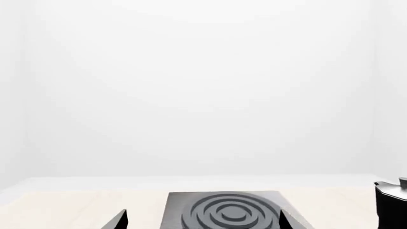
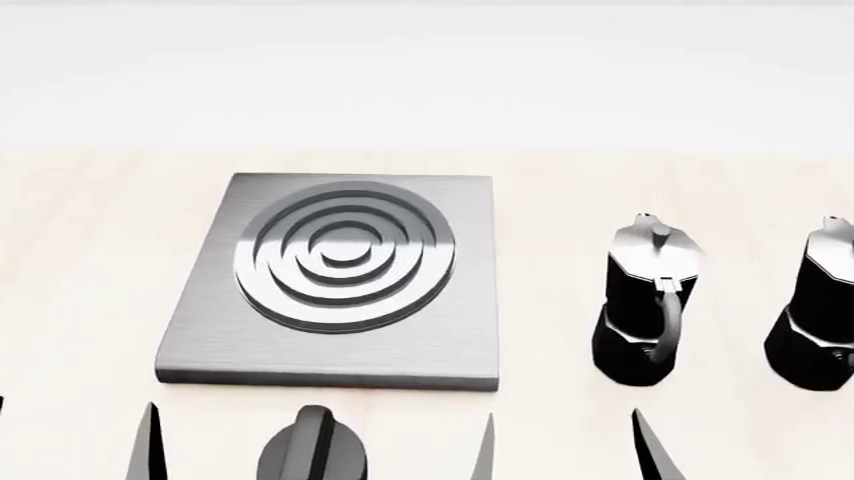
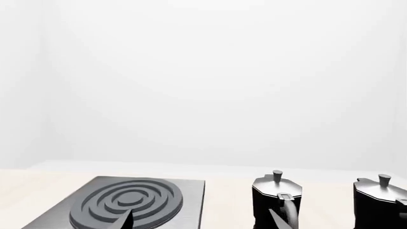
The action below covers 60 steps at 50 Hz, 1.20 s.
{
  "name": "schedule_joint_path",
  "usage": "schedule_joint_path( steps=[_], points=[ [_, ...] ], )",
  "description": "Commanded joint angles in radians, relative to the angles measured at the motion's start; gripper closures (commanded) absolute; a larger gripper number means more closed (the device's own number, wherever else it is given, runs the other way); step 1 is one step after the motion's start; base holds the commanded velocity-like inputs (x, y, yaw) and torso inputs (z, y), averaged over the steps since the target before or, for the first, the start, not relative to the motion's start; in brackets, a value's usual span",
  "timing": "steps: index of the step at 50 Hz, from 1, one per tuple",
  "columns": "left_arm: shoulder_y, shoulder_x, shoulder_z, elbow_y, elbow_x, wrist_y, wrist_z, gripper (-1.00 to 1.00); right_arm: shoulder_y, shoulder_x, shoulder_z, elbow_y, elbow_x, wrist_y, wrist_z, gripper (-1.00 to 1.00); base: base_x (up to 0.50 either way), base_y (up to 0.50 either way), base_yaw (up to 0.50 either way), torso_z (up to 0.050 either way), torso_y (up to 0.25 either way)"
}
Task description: Put both moka pots on the stove.
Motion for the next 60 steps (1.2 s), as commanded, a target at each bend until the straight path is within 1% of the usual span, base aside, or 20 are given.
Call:
schedule_joint_path(
  steps=[1,46,51,53,56,57,58,59,60],
  points=[
    [-0.001,-0.005,0.004,-0.002,-0.004,0.004,-0.006,-1.00,0.001,0.004,-0.006,0.004,0.002,-0.004,0.004,-1.00,0.00,0.07,0.00,0.000,0.000],
    [-0.006,-0.022,0.027,-0.007,-0.012,0.011,-0.024,-1.00,0.005,0.011,-0.022,0.008,0.010,0.002,0.027,-1.00,0.00,0.07,0.00,0.000,0.000],
    [-0.007,-0.023,0.028,-0.010,-0.013,0.012,-0.027,-1.00,0.017,-0.002,-0.001,-0.001,0.009,0.037,0.067,-1.00,0.00,0.00,0.00,0.000,0.000],
    [-0.008,-0.023,0.029,-0.011,-0.013,0.013,-0.028,-1.00,0.025,0.000,-0.002,-0.003,0.023,0.054,0.061,-1.00,0.00,0.00,0.00,0.000,0.000],
    [-0.008,-0.024,0.031,-0.012,-0.011,0.013,-0.029,-1.00,0.051,-0.006,-0.001,-0.014,-0.004,0.120,0.102,-1.00,0.00,0.00,0.00,0.000,0.000],
    [-0.008,-0.025,0.031,-0.012,-0.012,0.013,-0.029,-1.00,0.055,-0.008,0.002,-0.016,-0.003,0.110,0.103,-1.00,0.00,0.00,0.00,0.000,0.000],
    [-0.008,-0.026,0.030,-0.011,-0.013,0.013,-0.030,-1.00,0.059,-0.010,0.004,-0.023,0.000,0.119,0.107,-1.00,0.00,0.00,0.00,0.000,0.000],
    [-0.007,-0.027,0.029,-0.011,-0.015,0.015,-0.031,-1.00,0.073,-0.019,0.026,-0.033,0.044,0.136,0.107,-1.00,0.00,0.00,0.00,0.000,0.000],
    [-0.007,-0.027,0.029,-0.011,-0.015,0.015,-0.031,-1.00,0.081,-0.016,0.024,-0.034,0.037,0.127,0.103,-1.00,0.00,0.00,0.00,0.000,0.000]
  ],
)
